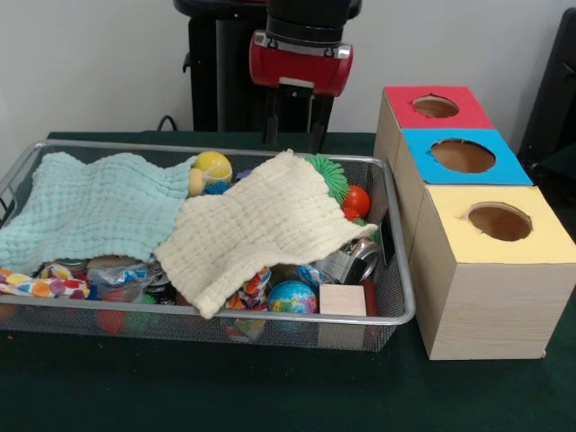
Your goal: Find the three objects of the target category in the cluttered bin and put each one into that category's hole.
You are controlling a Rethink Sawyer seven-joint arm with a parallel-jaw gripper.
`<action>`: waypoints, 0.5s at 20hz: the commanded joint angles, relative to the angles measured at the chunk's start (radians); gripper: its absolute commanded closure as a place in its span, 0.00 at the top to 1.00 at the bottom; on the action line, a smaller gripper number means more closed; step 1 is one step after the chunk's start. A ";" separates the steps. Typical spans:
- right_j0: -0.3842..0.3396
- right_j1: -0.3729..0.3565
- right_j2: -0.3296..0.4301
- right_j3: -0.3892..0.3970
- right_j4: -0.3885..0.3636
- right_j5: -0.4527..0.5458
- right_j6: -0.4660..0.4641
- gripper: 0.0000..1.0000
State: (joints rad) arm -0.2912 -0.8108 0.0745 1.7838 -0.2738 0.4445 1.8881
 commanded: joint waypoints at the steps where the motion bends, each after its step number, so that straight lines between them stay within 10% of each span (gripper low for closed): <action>1: 0.020 0.059 0.077 -0.037 0.000 0.068 0.022 1.00; 10: 0.005 0.139 0.011 -0.153 -0.035 0.051 0.027 1.00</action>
State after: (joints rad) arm -0.2658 -0.7467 0.0748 1.7155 -0.2748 0.4445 1.8881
